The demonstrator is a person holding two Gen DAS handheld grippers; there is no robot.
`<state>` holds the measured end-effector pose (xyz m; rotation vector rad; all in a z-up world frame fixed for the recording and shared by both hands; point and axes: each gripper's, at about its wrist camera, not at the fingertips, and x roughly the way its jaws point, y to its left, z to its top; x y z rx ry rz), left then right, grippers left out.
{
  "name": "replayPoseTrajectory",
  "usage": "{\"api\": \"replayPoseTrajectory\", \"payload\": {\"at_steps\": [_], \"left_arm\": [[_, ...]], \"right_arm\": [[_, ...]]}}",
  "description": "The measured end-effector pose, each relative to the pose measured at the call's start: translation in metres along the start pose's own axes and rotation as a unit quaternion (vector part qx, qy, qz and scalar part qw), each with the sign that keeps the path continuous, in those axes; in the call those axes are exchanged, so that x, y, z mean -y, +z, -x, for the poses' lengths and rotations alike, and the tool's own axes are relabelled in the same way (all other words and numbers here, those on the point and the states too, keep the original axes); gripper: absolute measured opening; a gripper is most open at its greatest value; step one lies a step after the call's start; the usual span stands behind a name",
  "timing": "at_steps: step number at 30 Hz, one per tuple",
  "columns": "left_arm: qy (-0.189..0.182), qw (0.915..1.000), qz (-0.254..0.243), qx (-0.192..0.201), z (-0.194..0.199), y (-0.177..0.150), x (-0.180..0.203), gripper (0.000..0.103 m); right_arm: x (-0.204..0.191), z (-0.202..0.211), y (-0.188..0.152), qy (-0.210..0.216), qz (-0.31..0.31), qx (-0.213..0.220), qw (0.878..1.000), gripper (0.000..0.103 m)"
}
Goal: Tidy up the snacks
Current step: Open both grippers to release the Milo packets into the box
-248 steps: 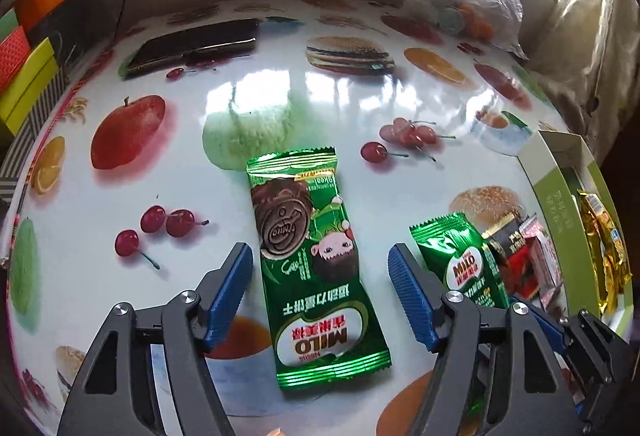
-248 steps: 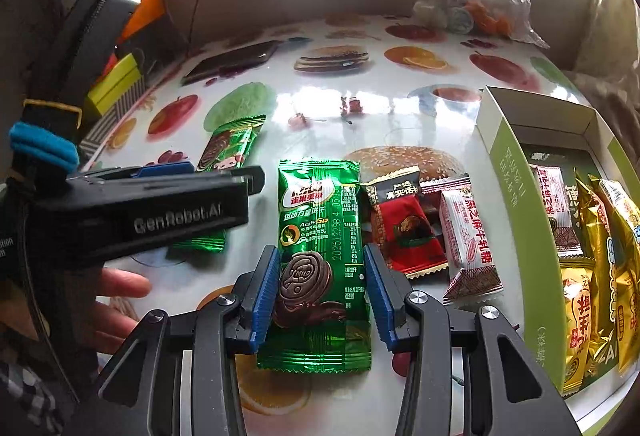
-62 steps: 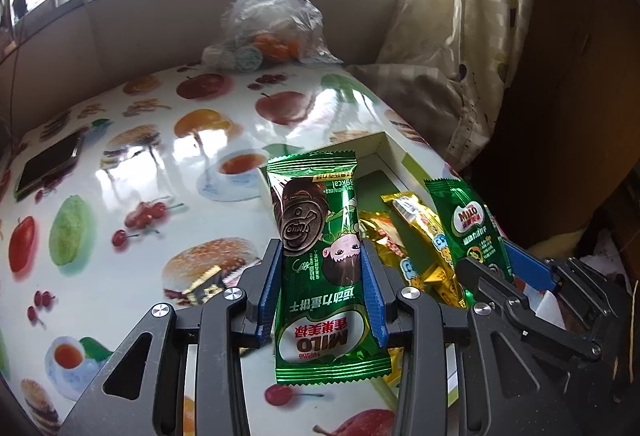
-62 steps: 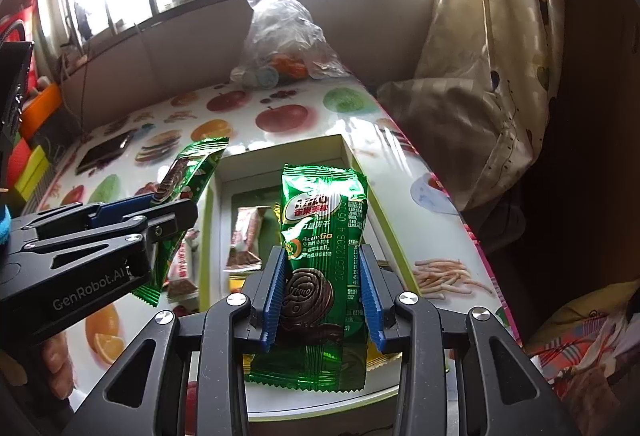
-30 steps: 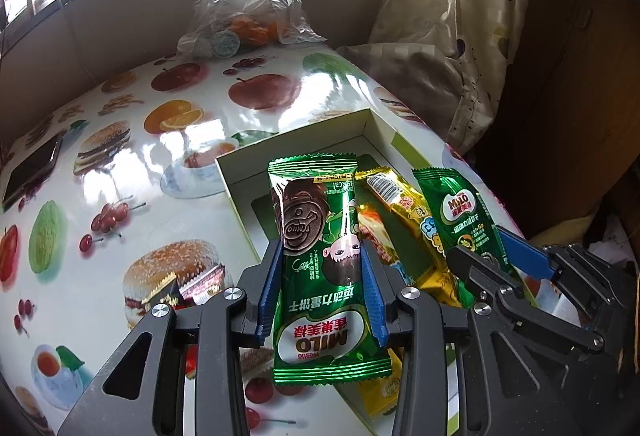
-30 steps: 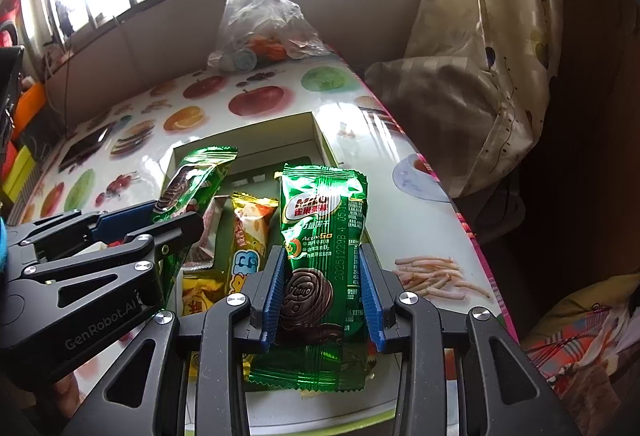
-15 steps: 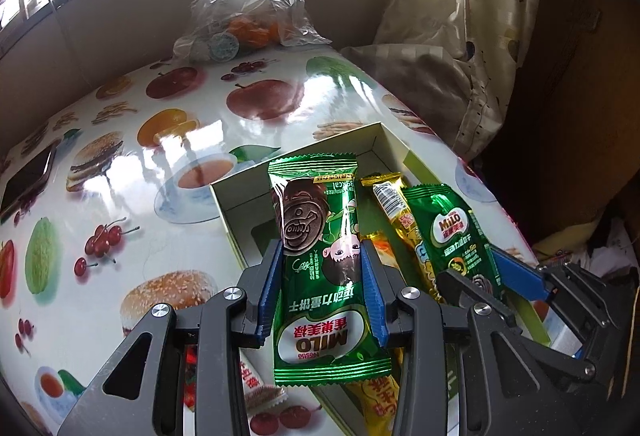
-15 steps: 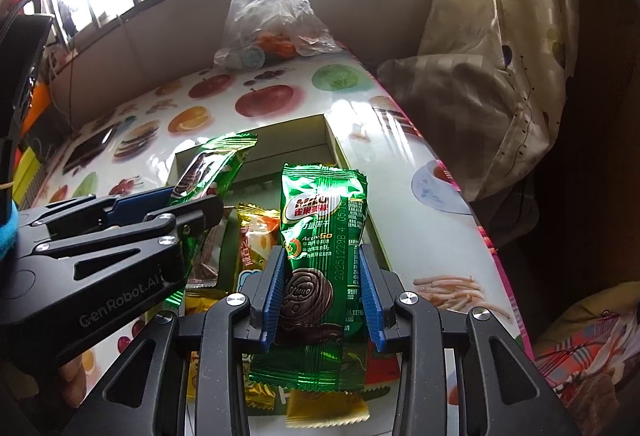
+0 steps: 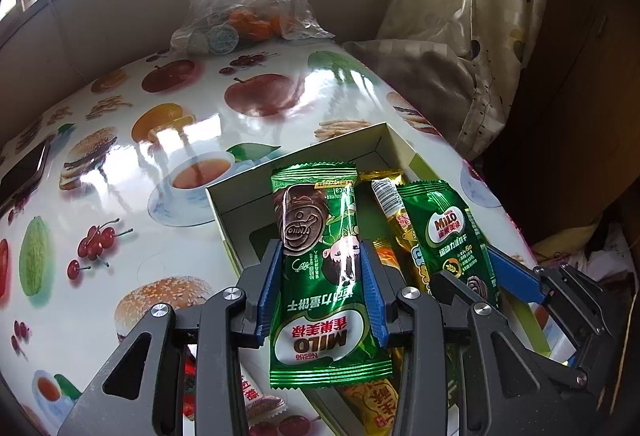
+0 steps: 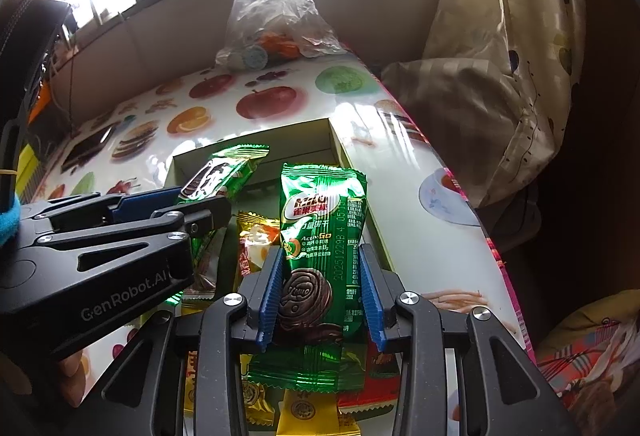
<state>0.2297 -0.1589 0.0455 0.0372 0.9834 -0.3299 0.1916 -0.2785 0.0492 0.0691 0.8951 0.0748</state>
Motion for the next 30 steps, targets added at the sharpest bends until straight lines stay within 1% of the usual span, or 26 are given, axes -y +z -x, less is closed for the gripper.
{"api": "replayPoseTrajectory", "payload": {"at_steps": [6, 11, 14, 30], "left_arm": [[0.005, 1.0, 0.002, -0.002, -0.004, 0.0, 0.001, 0.04], [0.009, 0.9999, 0.009, 0.002, -0.003, -0.001, -0.002, 0.046], [0.009, 0.9999, 0.006, 0.006, -0.001, -0.001, -0.002, 0.047], [0.009, 0.9998, 0.008, 0.018, 0.015, -0.007, -0.001, 0.047]], "right_arm": [[0.001, -0.002, 0.0, -0.001, 0.0, 0.001, 1.0, 0.041], [0.003, -0.003, 0.0, 0.001, -0.005, 0.002, 1.0, 0.045], [0.003, -0.003, 0.0, 0.002, -0.004, 0.003, 1.0, 0.048], [0.0, 0.006, -0.003, 0.002, -0.006, 0.016, 1.0, 0.054]]}}
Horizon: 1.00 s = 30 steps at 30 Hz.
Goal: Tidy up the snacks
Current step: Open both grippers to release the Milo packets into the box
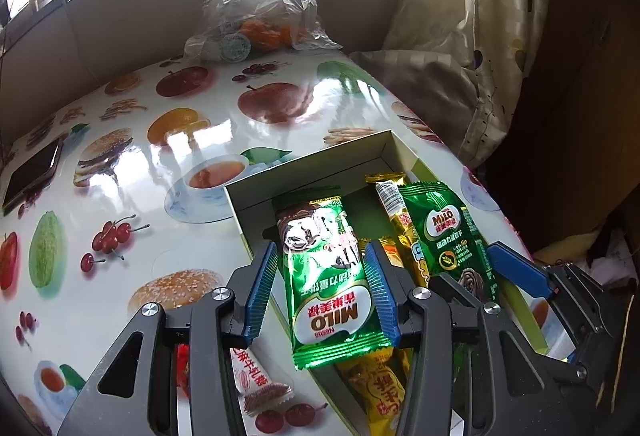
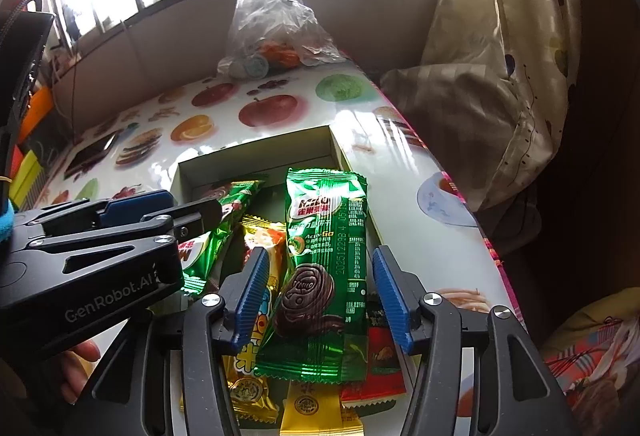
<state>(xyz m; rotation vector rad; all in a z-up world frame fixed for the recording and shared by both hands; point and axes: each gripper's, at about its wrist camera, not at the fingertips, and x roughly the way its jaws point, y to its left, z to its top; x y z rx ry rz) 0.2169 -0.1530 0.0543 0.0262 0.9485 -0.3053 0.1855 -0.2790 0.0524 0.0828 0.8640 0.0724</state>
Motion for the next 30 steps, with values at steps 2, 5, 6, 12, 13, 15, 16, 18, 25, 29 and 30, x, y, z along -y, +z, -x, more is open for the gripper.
{"api": "replayPoseTrajectory", "payload": {"at_steps": [2, 5, 6, 12, 13, 15, 16, 18, 25, 29, 30], "left_arm": [[0.001, 1.0, -0.002, 0.005, 0.004, -0.001, 0.0, 0.047], [0.001, 0.9999, -0.003, 0.011, 0.01, -0.003, 0.001, 0.047], [0.001, 0.9999, -0.003, 0.013, 0.013, -0.003, 0.0, 0.047], [0.004, 0.9996, -0.007, 0.027, 0.025, -0.006, -0.001, 0.047], [0.005, 0.9996, -0.006, 0.028, 0.027, -0.006, -0.001, 0.047], [0.006, 0.9995, -0.007, 0.03, 0.031, -0.009, -0.001, 0.047], [0.006, 0.9995, -0.006, 0.031, 0.032, -0.009, -0.001, 0.047], [0.008, 0.9994, -0.008, 0.033, 0.035, -0.012, -0.002, 0.047], [0.013, 0.9988, 0.005, 0.048, 0.056, -0.024, -0.015, 0.047], [0.019, 0.9981, 0.014, 0.056, 0.069, -0.032, -0.032, 0.047], [0.024, 0.9979, 0.022, 0.057, 0.072, -0.035, -0.039, 0.047]], "right_arm": [[0.0, 0.001, 0.0, -0.002, 0.001, 0.002, 1.0, 0.055], [0.0, 0.004, -0.001, -0.007, -0.003, 0.005, 1.0, 0.055], [-0.001, 0.006, -0.001, -0.009, -0.004, 0.006, 1.0, 0.055], [-0.002, 0.014, -0.003, -0.019, -0.003, 0.01, 1.0, 0.055], [-0.002, 0.015, -0.004, -0.019, -0.004, 0.011, 1.0, 0.055], [-0.001, 0.018, -0.005, -0.024, -0.006, 0.013, 1.0, 0.055], [-0.001, 0.019, -0.005, -0.025, -0.008, 0.015, 1.0, 0.055], [0.0, 0.023, -0.005, -0.024, -0.012, 0.017, 1.0, 0.055], [-0.004, 0.037, -0.009, -0.01, -0.017, 0.029, 0.999, 0.055], [-0.012, 0.045, -0.01, 0.001, -0.009, 0.037, 0.999, 0.055], [-0.015, 0.046, -0.011, 0.004, -0.006, 0.038, 0.999, 0.055]]}}
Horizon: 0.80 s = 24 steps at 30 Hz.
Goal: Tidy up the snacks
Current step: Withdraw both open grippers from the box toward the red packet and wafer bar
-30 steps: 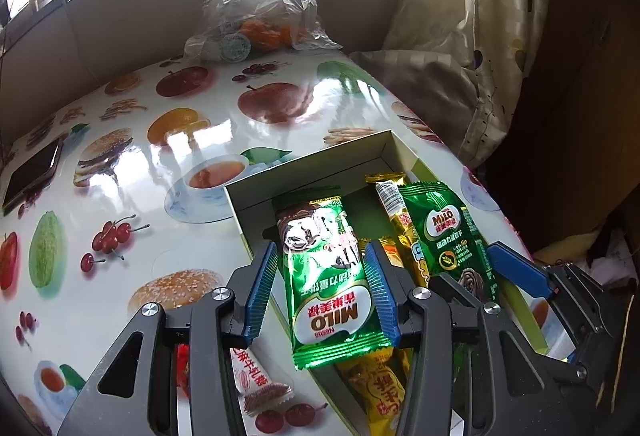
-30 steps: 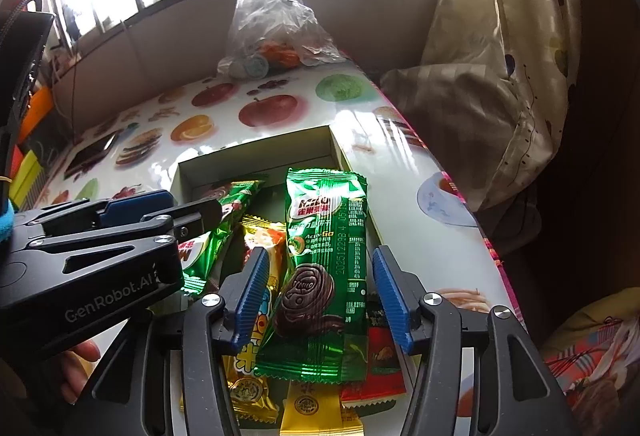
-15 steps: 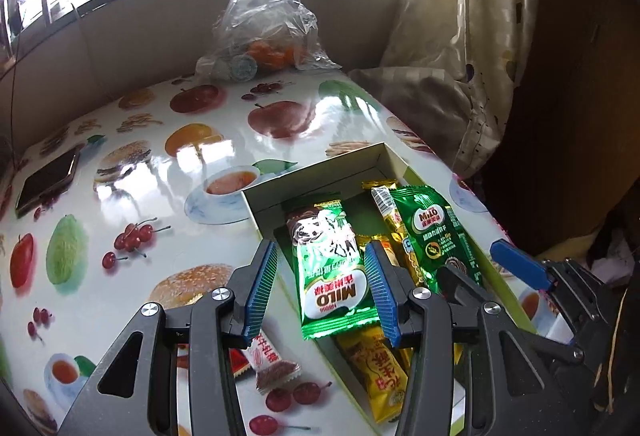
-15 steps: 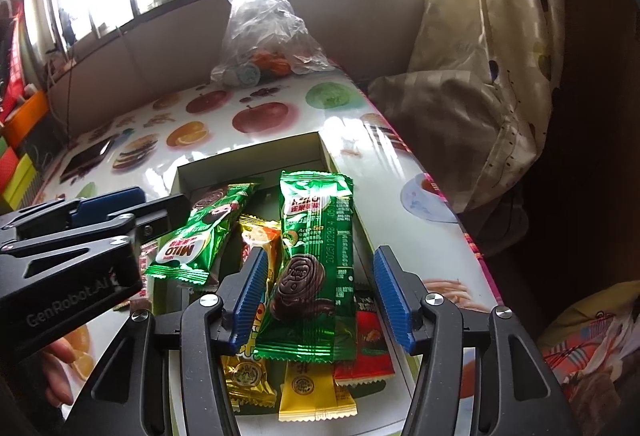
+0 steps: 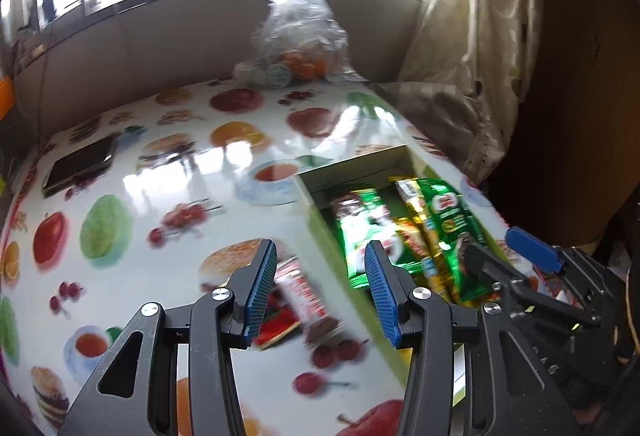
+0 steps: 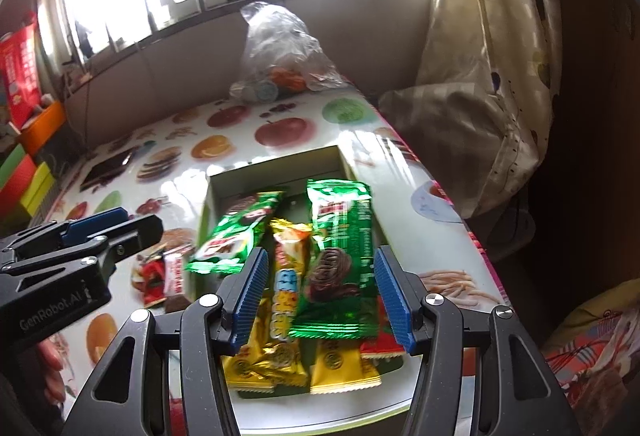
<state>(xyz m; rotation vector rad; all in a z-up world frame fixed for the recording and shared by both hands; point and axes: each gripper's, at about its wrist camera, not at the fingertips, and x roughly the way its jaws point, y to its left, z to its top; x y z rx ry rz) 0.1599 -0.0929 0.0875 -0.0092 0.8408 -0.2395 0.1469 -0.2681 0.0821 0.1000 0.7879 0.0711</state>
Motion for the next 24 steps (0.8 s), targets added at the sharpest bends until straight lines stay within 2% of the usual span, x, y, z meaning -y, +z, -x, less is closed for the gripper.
{"api": "replayPoseTrajectory", "payload": {"at_steps": [18, 24], "left_arm": [[0.032, 0.9969, 0.068, -0.024, 0.004, -0.039, -0.073, 0.047], [0.025, 0.9962, 0.076, -0.036, -0.006, -0.046, -0.083, 0.047]], "right_arm": [[-0.056, 0.002, -0.009, 0.055, 0.044, -0.012, 0.997, 0.055], [-0.08, -0.004, -0.011, 0.07, 0.075, -0.021, 0.995, 0.055]]}}
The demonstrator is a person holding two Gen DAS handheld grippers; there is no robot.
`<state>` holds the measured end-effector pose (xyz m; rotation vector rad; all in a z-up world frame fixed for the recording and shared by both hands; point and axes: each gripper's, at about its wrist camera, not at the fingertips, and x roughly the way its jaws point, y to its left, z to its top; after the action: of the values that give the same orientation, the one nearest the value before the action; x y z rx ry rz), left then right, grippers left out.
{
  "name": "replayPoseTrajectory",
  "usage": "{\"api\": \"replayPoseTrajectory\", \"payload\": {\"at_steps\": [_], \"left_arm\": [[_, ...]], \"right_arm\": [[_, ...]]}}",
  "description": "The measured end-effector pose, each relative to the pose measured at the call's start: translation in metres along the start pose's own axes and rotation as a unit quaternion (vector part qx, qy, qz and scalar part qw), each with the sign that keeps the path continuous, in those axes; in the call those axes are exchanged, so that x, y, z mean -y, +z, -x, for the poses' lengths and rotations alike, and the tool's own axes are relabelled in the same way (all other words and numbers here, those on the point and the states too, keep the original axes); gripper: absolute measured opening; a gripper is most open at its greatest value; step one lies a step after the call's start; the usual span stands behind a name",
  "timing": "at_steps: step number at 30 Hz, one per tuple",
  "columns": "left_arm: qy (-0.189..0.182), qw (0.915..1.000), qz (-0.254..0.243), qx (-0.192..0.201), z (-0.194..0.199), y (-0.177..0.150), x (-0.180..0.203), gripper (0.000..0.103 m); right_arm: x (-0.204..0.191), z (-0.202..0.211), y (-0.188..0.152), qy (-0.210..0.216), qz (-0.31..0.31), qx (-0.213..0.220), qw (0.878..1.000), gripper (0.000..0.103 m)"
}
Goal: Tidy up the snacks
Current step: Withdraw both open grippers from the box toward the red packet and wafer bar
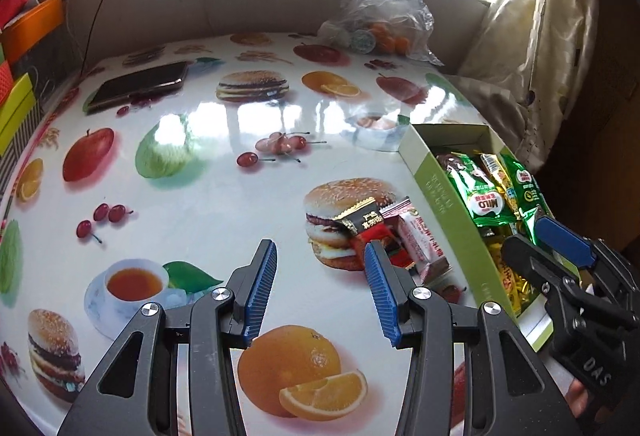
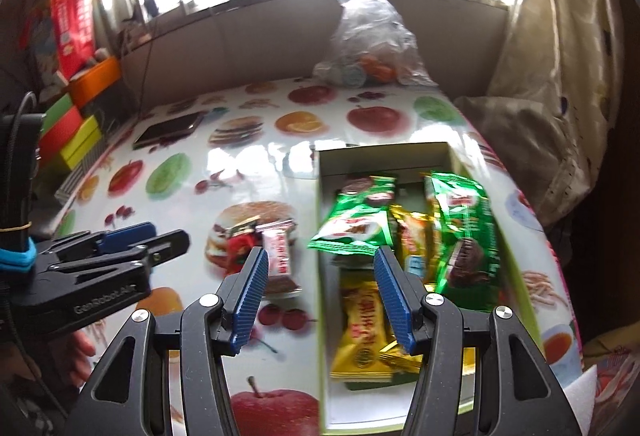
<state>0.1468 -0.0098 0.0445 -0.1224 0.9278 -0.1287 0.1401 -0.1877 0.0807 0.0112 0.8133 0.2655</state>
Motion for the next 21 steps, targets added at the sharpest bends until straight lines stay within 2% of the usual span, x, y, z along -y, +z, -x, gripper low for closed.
{"api": "replayPoseTrajectory", "payload": {"at_steps": [6, 9, 13, 19, 21], "left_arm": [[0.0, 0.9999, 0.011, -0.006, -0.005, -0.003, -0.011, 0.047], [0.001, 0.9999, 0.015, -0.007, -0.006, -0.003, -0.018, 0.047], [-0.005, 0.9998, 0.02, -0.009, -0.009, 0.0, -0.021, 0.047], [-0.031, 0.999, 0.018, -0.025, -0.021, 0.004, -0.008, 0.047], [-0.038, 0.9987, 0.019, -0.027, -0.024, 0.005, -0.004, 0.047]], "right_arm": [[-0.017, -0.016, 0.002, 0.015, 0.018, -0.017, 1.0, 0.055], [-0.027, -0.024, 0.003, 0.024, 0.031, -0.023, 0.999, 0.049], [-0.031, -0.025, 0.003, 0.029, 0.029, -0.02, 0.999, 0.048], [-0.026, -0.025, 0.005, 0.014, 0.027, -0.023, 0.999, 0.048], [-0.022, -0.02, 0.007, 0.002, 0.021, -0.009, 1.0, 0.048]]}}
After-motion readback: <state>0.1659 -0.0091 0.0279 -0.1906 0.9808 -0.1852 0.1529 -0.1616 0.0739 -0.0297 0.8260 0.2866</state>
